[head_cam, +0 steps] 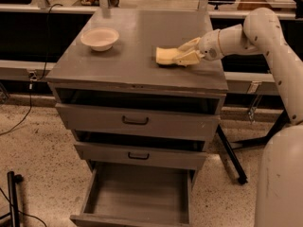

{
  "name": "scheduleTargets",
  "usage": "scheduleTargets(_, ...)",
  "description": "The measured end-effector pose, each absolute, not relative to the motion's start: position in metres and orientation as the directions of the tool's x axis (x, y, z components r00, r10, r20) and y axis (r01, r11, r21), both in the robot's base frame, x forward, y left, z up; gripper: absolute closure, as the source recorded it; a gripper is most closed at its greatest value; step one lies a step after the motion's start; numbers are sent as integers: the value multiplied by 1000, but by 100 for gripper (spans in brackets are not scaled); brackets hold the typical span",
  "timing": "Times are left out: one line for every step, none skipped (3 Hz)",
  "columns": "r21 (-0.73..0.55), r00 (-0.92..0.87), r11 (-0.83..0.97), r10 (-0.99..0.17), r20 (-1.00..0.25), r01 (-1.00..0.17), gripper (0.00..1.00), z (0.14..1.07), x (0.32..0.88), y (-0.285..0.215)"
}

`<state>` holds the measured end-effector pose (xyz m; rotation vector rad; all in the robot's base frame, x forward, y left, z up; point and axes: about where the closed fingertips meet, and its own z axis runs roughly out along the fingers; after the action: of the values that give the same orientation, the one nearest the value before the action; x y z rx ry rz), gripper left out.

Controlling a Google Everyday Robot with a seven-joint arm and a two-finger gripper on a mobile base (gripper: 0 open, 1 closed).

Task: Pick sponge from bottom drawer and place on counter

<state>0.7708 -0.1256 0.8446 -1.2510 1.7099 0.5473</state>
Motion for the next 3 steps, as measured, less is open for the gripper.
scheduleTargets(-157, -60, 379, -502, -863, -912, 13, 845, 770, -122)
scheduleTargets(-174, -39, 370, -501, -865, -913, 0, 853, 766, -121)
scheduleTargets(-128, -45, 355, -442, -896, -926, 0, 861, 760, -119)
